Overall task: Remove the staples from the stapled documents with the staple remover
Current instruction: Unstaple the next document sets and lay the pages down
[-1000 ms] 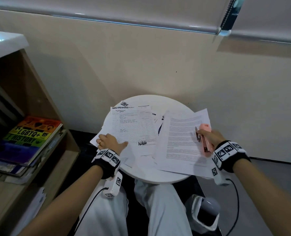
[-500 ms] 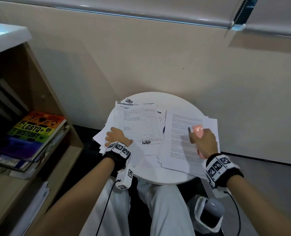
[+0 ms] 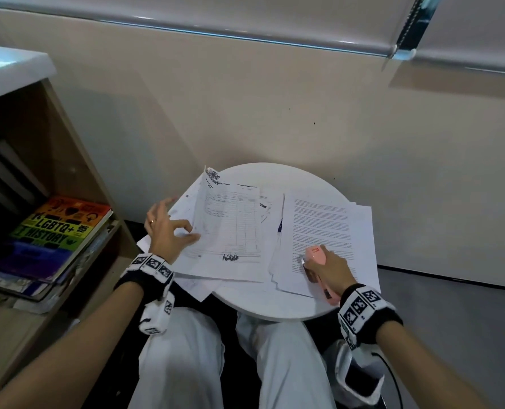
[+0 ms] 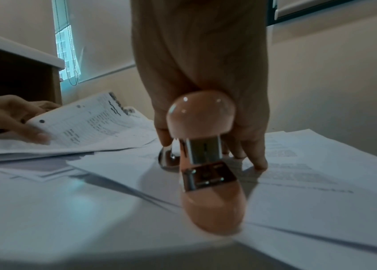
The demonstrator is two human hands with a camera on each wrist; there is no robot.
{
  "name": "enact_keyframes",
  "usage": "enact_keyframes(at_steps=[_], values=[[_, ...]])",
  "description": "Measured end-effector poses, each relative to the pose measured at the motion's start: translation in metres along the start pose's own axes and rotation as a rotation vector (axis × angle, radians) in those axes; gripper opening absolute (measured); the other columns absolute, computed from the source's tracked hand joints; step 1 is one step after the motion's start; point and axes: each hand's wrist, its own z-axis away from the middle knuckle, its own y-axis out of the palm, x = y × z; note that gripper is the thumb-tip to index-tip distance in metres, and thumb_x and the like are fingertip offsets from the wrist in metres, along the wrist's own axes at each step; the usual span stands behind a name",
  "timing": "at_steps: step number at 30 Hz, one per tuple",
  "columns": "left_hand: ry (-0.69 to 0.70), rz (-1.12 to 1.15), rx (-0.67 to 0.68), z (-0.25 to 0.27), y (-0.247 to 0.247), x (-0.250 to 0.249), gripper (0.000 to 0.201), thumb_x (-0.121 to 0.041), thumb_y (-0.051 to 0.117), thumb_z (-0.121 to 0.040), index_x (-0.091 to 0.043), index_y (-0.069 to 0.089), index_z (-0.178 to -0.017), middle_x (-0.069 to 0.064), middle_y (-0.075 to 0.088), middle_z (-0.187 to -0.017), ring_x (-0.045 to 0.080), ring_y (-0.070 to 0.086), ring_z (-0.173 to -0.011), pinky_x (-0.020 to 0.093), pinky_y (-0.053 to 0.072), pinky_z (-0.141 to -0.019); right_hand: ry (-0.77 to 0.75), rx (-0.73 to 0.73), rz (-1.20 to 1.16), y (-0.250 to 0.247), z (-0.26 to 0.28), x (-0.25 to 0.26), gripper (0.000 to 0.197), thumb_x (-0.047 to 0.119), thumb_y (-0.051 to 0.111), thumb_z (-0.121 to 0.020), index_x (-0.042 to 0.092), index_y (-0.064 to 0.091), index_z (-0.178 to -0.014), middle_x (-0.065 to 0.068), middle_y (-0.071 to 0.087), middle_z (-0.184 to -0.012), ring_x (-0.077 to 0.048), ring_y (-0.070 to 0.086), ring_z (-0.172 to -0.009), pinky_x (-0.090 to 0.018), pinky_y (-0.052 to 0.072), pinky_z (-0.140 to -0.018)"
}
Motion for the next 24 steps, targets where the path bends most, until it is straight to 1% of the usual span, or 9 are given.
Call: enact_keyframes(at_steps=[2,6,8,11,14,16,19,22,24], values=[[0.044,0.026,0.122,0.004,-0.008,0.014,0.028,-0.027,0.090,-0.055,-0.029,0.062,-0.053,-0.014,0.037,-0.138,0.021,0.022,-0.132,0.043,0.018,-0.108,-0.010,-0.007,-0.006,0.001,0.002,0.002,0.076,0.052,0.062,-0.078,0.008,0.044,-0.138,-0.016,0.055,-0.129,-0.034,0.051,-0.117,-0.041,0.043,-0.097],[-0.298,0.286,0.378,0.005,-0.017,0.042,0.069,-0.041,0.087,-0.040,-0.061,0.048,-0.093,-0.005,0.043,-0.133,0.030,0.040,-0.127,0.050,0.044,-0.102,-0.018,-0.014,0.002,0.001,0.005,0.007,0.082,0.041,0.062,-0.087,0.009,0.023,-0.151,-0.015,0.043,-0.143,-0.033,0.041,-0.130,-0.042,0.036,-0.107],[-0.380,0.194,0.434,-0.001,-0.016,0.053,0.089,-0.043,0.088,-0.035,-0.053,0.040,-0.110,-0.004,0.052,-0.127,0.027,0.039,-0.129,0.049,0.038,-0.107,-0.029,-0.017,0.001,0.002,0.006,0.007,0.082,0.040,0.062,-0.087,0.009,0.021,-0.152,-0.016,0.040,-0.146,-0.033,0.040,-0.131,-0.042,0.035,-0.109],[-0.425,0.078,0.497,-0.005,-0.019,0.046,0.091,-0.030,0.089,-0.047,-0.033,0.040,-0.124,-0.004,0.056,-0.121,0.024,0.032,-0.125,0.040,0.028,-0.103,-0.027,-0.015,-0.017,0.002,0.005,0.005,0.083,0.040,0.062,-0.088,0.010,0.020,-0.152,-0.016,0.036,-0.149,-0.033,0.039,-0.133,-0.043,0.034,-0.110],[-0.243,-0.042,0.406,0.002,-0.026,0.024,0.056,-0.023,0.090,-0.052,-0.032,0.049,-0.089,-0.001,0.058,-0.116,0.024,0.034,-0.115,0.037,0.024,-0.091,-0.021,-0.012,0.002,0.004,0.006,0.007,0.084,0.041,0.062,-0.088,0.010,0.018,-0.152,-0.017,0.033,-0.151,-0.033,0.036,-0.135,-0.043,0.033,-0.111],[-0.080,-0.142,0.306,0.011,-0.029,0.013,0.044,-0.018,0.088,-0.057,-0.025,0.050,-0.078,0.000,0.057,-0.108,0.022,0.038,-0.109,0.038,0.028,-0.093,-0.019,-0.016,0.017,0.004,0.007,0.007,0.084,0.043,0.061,-0.088,0.010,0.018,-0.152,-0.017,0.032,-0.151,-0.033,0.035,-0.136,-0.043,0.032,-0.111],[0.047,0.151,0.286,0.021,-0.034,0.014,0.032,-0.017,0.086,-0.059,-0.013,0.054,-0.061,0.002,0.058,-0.091,0.028,0.056,-0.087,0.043,0.048,-0.081,-0.026,-0.019,0.023,0.003,0.006,0.005,0.084,0.047,0.062,-0.086,0.010,0.023,-0.151,-0.019,0.036,-0.149,-0.034,0.038,-0.134,-0.042,0.034,-0.109],[-0.081,0.533,0.353,0.021,-0.046,0.013,0.039,-0.026,0.082,-0.060,-0.012,0.046,-0.056,0.011,0.065,-0.088,0.027,0.064,-0.080,0.039,0.052,-0.072,-0.007,-0.022,-0.045,0.001,0.003,0.003,0.064,0.046,0.063,-0.085,0.007,0.049,-0.133,-0.017,0.058,-0.124,-0.029,0.056,-0.108,-0.034,0.048,-0.085],[-0.182,0.689,0.363,0.017,-0.051,0.002,0.039,-0.022,0.083,-0.064,-0.011,0.045,-0.060,0.012,0.067,-0.085,0.024,0.066,-0.074,0.035,0.054,-0.068,0.019,-0.026,-0.138,-0.004,0.006,0.005,0.041,0.038,0.063,-0.086,0.005,0.062,-0.110,-0.013,0.064,-0.102,-0.021,0.059,-0.082,-0.026,0.044,-0.062]])
